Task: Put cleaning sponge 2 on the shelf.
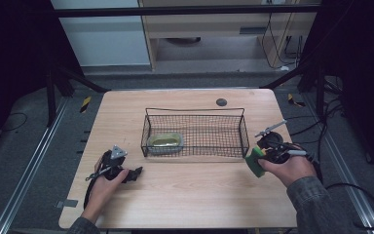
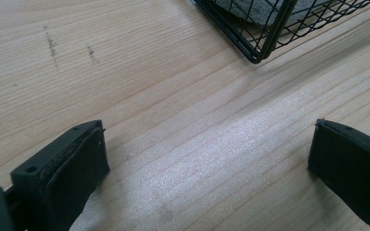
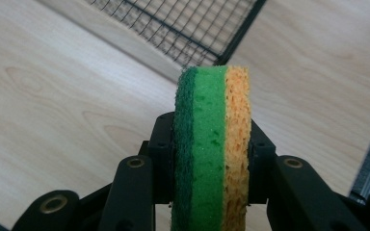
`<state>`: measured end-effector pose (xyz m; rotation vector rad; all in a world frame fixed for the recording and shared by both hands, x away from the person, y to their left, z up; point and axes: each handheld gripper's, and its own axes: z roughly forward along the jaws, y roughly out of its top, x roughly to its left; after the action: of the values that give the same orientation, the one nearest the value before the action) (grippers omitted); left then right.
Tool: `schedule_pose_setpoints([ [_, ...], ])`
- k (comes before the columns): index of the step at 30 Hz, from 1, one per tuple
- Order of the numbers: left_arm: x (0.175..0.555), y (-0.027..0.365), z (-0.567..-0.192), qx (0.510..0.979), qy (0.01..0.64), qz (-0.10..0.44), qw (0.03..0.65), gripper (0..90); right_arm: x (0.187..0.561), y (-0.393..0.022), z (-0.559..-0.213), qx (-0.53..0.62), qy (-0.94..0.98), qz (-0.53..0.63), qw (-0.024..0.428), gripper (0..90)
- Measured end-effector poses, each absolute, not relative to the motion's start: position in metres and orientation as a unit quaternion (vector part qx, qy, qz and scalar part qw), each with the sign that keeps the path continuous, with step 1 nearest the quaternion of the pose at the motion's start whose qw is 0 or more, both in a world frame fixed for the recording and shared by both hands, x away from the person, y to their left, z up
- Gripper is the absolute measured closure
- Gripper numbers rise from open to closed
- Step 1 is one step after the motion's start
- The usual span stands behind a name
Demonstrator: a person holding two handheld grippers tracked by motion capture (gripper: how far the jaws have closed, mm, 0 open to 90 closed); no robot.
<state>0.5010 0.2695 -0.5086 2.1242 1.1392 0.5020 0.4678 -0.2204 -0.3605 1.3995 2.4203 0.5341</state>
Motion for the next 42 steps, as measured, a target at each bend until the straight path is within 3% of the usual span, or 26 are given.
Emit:
schedule_pose_setpoints([
  [19,0.501,0.270,-0.508,0.814,0.435,0.193,0.333,0.0,0.518,-0.236,-0.303,0.475,0.827,0.200,0.224,64.8],
  [42,0.501,0.270,-0.508,0.814,0.435,0.193,0.334,0.0,0.573,-0.213,-0.291,0.450,0.832,0.205,0.251,64.9],
])
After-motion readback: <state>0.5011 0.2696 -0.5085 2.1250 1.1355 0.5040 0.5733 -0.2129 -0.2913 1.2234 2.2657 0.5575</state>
